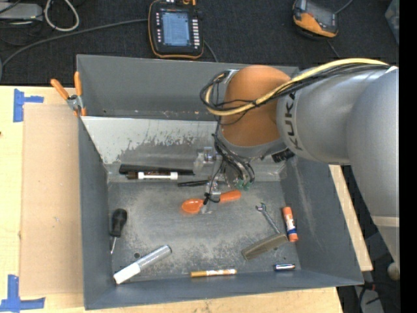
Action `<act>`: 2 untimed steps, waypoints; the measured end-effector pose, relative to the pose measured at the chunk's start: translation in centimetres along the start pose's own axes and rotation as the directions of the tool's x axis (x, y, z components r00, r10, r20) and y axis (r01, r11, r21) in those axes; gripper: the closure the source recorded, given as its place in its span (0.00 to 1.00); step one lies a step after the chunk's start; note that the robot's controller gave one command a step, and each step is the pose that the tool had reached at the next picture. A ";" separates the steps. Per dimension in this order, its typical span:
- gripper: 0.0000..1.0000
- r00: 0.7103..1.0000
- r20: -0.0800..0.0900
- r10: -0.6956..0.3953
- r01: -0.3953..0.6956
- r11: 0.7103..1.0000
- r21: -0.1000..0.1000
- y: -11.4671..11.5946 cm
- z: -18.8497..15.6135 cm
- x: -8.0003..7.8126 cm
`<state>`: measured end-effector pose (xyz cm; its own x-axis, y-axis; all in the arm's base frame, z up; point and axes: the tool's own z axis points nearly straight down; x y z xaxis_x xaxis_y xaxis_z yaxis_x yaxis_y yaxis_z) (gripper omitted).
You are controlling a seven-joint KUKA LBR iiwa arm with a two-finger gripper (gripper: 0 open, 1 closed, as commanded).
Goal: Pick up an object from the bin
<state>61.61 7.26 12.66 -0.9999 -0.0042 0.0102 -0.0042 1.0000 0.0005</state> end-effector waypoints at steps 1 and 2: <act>0.00 1.000 0.008 0.003 -0.003 1.000 0.000 -0.1 -0.5 -0.2; 0.00 0.998 0.005 -0.069 0.069 0.998 -0.001 -2.4 5.7 0.0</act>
Offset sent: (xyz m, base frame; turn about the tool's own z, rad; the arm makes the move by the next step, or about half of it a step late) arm -0.0013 -0.0242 -0.0566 -0.0698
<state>61.52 4.86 6.99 -0.9973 -0.0729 0.0053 -0.0729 0.9973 0.0019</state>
